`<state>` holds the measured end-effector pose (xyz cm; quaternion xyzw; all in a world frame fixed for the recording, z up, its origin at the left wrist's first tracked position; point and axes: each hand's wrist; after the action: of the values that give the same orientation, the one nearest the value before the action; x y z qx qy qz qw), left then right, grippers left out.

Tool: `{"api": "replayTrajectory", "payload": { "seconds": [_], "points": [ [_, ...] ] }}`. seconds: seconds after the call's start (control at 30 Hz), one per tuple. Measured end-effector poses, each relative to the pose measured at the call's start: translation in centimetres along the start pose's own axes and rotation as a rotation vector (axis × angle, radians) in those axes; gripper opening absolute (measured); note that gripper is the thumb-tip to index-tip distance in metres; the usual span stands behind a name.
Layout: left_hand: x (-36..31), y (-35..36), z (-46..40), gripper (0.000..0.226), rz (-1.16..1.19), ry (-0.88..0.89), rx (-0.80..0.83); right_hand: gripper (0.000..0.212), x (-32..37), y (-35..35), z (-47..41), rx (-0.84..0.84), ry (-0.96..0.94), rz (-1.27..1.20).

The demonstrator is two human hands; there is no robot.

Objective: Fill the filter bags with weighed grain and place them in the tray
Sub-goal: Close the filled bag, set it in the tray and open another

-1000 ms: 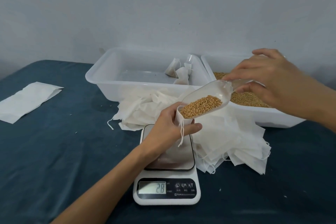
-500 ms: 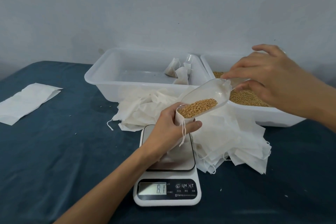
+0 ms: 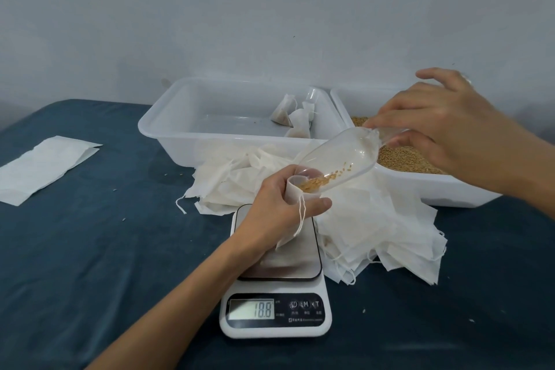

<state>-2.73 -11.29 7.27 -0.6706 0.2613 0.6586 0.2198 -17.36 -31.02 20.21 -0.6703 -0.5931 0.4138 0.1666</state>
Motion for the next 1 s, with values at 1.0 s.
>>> {"api": "replayTrajectory", "payload": {
  "seconds": [1.0],
  "points": [
    [0.8,-0.7,-0.9,0.047,0.008,0.064,-0.029,0.028,0.3,1.2,0.6,-0.132,-0.002,0.02]
  ]
}}
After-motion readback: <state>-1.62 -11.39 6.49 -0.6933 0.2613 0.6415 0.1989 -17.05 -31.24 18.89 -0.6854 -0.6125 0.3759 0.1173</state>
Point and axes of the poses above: each hand's wrist, its own z-axis away from the middle knuckle, its own y-axis out of the palm, x = y × z, and after that the axes turned 14 degrees about -x, right-handed
